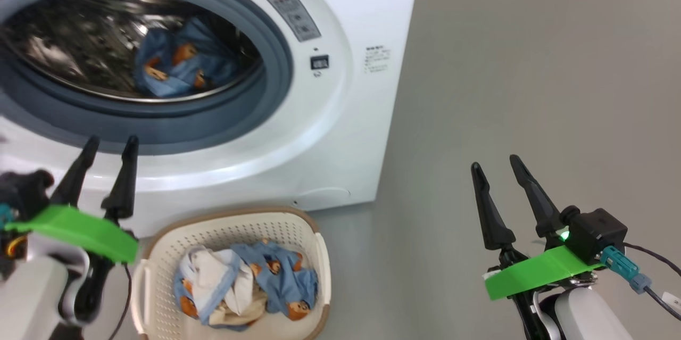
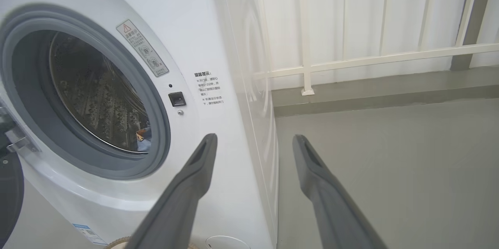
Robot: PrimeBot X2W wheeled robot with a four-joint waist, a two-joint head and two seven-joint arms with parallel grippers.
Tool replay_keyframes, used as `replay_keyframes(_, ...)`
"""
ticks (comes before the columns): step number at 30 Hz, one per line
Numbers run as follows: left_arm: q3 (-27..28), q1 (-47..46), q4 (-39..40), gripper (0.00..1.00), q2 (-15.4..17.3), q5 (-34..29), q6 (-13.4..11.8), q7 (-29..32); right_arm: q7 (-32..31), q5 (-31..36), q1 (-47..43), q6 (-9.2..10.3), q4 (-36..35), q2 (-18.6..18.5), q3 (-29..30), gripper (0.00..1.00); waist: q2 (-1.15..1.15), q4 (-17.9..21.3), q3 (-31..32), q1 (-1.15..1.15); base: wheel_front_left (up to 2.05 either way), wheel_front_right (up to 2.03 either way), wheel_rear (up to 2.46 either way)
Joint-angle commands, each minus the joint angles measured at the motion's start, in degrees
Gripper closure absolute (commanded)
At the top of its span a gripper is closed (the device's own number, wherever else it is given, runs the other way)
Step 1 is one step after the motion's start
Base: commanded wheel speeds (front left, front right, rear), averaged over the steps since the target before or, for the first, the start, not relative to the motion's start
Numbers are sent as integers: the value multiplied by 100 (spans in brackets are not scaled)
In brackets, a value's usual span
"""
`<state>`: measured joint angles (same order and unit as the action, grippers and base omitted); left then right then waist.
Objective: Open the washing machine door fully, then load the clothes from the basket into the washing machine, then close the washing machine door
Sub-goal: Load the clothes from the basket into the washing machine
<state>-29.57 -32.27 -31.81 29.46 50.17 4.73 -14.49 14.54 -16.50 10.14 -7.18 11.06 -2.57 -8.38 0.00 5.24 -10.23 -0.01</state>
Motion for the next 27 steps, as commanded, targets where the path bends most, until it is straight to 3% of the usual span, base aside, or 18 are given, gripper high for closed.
replay_keyframes(1,381,100,236,0,218,-150,-42,-50,46,95,-17,-31,-85,-31,-67,0,0,-235,295,1,0,0,0)
replay_keyframes(16,1517,1776,1115,0,-123,-820,-230,-51,46,103,-204,-31,70,-31,155,0,0,-378,788,1,0,0,0)
replay_keyframes(27,1974,2305,1574,0,-317,-1015,-285,-51,46,123,-268,-31,41,-31,262,0,0,-460,813,1,0,0,0)
